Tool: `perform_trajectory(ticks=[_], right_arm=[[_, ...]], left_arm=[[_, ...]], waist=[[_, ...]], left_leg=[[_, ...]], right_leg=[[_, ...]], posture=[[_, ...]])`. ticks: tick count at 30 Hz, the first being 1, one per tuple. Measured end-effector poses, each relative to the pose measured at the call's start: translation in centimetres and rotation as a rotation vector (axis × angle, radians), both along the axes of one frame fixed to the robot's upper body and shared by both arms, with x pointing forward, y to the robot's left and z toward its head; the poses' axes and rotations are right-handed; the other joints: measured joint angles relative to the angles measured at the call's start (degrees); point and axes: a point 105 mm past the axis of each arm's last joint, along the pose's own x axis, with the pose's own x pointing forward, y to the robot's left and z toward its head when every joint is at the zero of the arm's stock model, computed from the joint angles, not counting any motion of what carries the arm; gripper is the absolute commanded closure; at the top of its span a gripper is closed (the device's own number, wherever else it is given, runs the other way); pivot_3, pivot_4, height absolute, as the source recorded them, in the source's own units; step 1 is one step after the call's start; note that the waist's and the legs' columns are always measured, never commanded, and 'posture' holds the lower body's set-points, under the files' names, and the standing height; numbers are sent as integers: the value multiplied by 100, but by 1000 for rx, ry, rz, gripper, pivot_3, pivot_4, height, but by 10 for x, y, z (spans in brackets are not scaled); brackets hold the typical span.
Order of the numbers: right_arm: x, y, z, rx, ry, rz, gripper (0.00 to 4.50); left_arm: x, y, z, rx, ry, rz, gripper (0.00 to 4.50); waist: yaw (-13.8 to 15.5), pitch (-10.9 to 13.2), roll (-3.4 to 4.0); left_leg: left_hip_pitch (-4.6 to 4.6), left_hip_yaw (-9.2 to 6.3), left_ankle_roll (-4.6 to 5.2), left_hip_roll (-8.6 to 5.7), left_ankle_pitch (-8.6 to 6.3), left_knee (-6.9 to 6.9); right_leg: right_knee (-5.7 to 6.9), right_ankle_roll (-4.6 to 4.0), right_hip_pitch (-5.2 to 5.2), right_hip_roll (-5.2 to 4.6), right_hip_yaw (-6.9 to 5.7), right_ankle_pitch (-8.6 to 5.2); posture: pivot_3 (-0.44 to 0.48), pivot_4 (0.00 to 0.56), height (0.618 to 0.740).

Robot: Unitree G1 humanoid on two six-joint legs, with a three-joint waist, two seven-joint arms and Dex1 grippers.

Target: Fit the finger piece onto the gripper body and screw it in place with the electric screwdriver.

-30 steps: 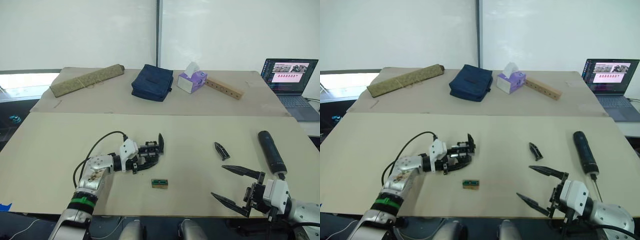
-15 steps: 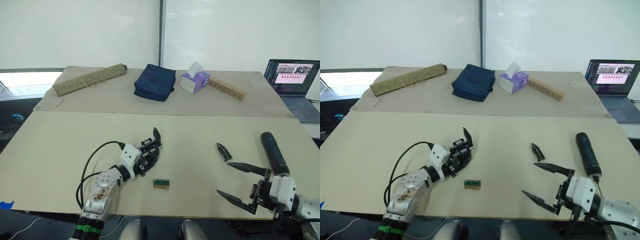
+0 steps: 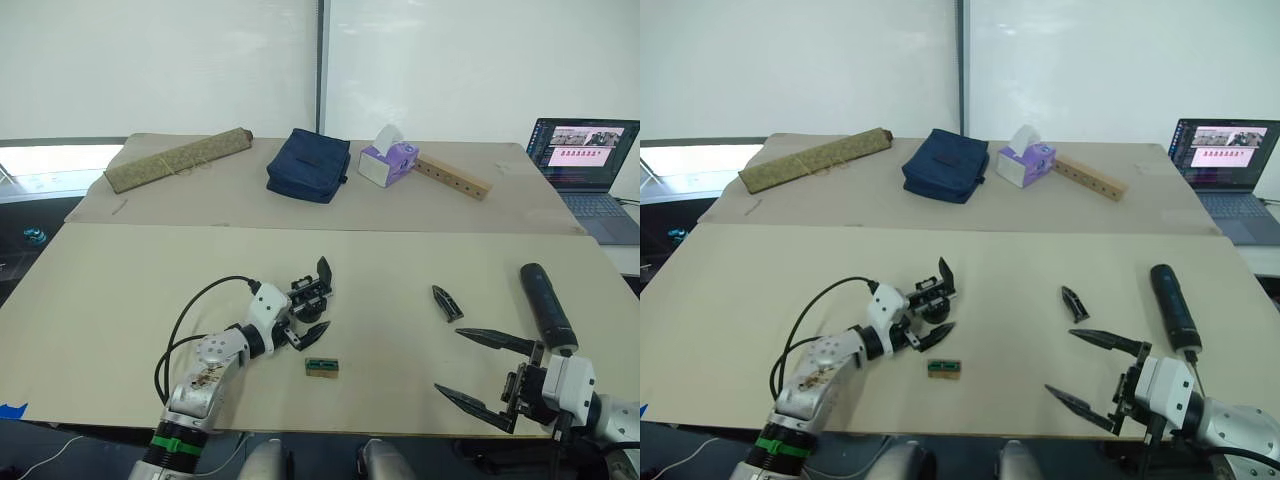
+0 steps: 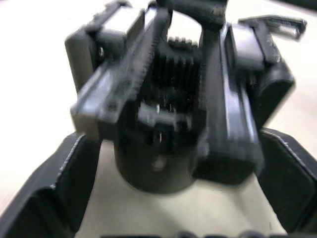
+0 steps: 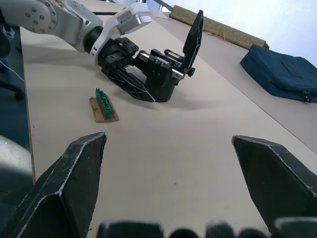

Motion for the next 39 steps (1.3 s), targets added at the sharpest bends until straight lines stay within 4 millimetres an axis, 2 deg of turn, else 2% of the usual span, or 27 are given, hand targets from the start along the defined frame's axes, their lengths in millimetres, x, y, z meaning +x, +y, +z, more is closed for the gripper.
perform_trajectory(ticks=[5, 10, 13, 16, 20, 25, 31, 37, 39], right_arm=[[1, 0, 0, -8, 23, 7, 0], [-3, 5, 2, 3, 29, 22, 0], [-4, 5, 2, 7, 39, 19, 0], [-5, 7, 3, 8, 34, 22, 0], [-4, 7, 4, 16, 24, 7, 0], [-4, 7, 7, 17, 11, -10, 0], [-6, 5, 6, 22, 16, -36, 0], [-6, 5, 6, 10, 7, -44, 0], [-5, 5, 7, 9, 4, -43, 0]], left_arm=[[14, 27, 13, 108, -14, -108, 40], [9, 43, 9, 122, 51, -321, 40], [17, 49, 10, 151, 7, -391, 40], [26, 40, 13, 116, -26, -448, 40], [23, 26, 5, 84, 0, -562, 40], [32, 9, 2, 104, -29, -587, 40], [43, 4, 4, 99, -56, -549, 40], [40, 1, 4, 79, -50, -590, 40], [37, -2, 3, 64, -41, -622, 562]], waist=[[-4, -1, 2], [-2, 0, 1], [18, 0, 0], [19, 0, 0], [7, 1, -3], [8, 3, -6], [2, 4, -8], [-3, 4, -8], [-3, 4, -8]], left_leg=[[4, 1, 0, -1, 0, 0], [1, 3, 0, -3, 0, 0], [1, 4, 0, -4, 0, 1], [-8, 9, 1, -7, 0, 2], [-13, 18, 2, -11, 0, 3], [-16, 24, 2, -11, 0, 7], [-20, 23, 2, -12, -1, 8], [-21, 28, 2, -12, -1, 10], [-23, 34, 2, -12, -1, 12]], right_leg=[[0, -3, 1, 4, -1, -1], [-1, -4, -3, 6, -5, -2], [-2, -4, -1, 4, -5, -1], [-7, -1, -3, 2, -5, -1], [-6, 0, -7, 7, -6, 0], [-2, 1, -6, 11, -7, 0], [-2, 3, -8, 11, -7, 0], [-1, 3, -8, 12, -8, 0], [-1, 3, -8, 12, -8, 0]], posture=[[0, 150, 740], [0, 150, 740], [0, 150, 740], [0, 150, 740], [0, 150, 740], [0, 150, 740], [0, 150, 740], [0, 150, 740], [0, 150, 740]])
